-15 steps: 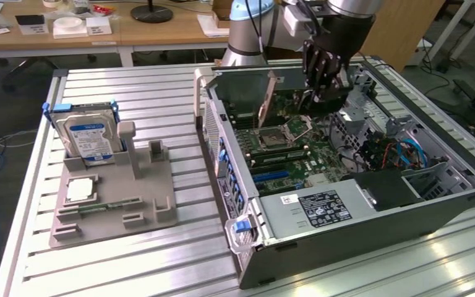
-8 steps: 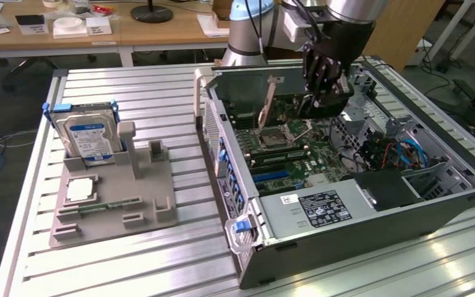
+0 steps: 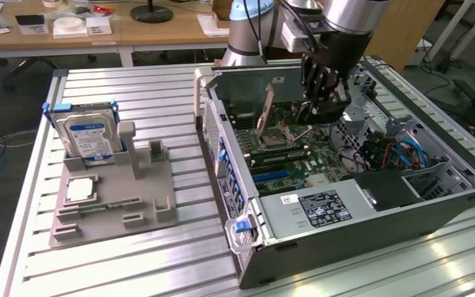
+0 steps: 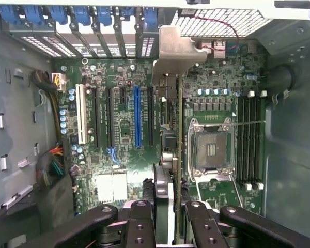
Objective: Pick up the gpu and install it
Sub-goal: 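Insert the gpu into the slot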
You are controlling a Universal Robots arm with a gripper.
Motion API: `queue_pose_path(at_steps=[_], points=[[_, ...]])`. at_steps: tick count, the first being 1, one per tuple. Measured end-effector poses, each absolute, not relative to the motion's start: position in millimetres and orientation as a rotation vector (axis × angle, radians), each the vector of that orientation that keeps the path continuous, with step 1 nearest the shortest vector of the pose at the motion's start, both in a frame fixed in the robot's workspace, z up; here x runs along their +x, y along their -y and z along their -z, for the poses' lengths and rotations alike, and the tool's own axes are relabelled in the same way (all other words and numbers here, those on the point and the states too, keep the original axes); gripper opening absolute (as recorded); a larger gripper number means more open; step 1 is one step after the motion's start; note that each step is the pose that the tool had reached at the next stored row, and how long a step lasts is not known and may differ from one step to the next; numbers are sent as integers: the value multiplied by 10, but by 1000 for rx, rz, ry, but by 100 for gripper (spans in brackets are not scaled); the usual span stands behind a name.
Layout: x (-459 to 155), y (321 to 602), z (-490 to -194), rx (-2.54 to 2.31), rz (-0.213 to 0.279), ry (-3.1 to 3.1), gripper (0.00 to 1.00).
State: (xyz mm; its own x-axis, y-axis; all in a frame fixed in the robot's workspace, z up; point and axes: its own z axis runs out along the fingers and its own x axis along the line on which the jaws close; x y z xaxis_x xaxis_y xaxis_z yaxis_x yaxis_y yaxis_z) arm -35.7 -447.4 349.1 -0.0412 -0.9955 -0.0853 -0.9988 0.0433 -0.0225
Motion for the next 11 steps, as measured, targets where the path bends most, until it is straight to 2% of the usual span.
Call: queue_pose_path(at_steps=[11], points=[[-404, 4551, -3327, -2140, -67, -2193, 27]])
